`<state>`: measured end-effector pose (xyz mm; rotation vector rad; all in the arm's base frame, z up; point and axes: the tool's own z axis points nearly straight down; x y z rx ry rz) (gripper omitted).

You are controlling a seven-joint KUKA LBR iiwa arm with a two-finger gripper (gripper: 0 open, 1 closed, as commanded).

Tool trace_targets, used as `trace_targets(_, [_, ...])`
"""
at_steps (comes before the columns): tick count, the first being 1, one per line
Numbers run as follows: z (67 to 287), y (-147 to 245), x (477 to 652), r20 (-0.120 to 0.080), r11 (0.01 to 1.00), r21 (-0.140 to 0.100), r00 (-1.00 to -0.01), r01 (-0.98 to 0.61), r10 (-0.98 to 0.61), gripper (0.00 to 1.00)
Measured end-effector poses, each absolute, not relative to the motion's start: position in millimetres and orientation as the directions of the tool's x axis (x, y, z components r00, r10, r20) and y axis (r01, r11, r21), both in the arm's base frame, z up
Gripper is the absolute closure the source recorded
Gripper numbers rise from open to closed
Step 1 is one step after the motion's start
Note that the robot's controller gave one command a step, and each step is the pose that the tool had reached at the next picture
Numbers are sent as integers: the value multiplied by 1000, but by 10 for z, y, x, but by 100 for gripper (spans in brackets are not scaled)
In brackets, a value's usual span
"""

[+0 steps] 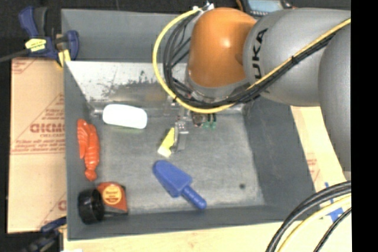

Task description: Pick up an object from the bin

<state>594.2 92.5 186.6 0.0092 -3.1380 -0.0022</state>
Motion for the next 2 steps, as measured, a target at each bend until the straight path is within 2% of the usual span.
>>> trace_targets(1, [1911,921,5948,-2,1000,2,-1000,-4,-4,0])
trace_targets(2, [1378,945,6055,-10,999,3,-999,46,46,0])
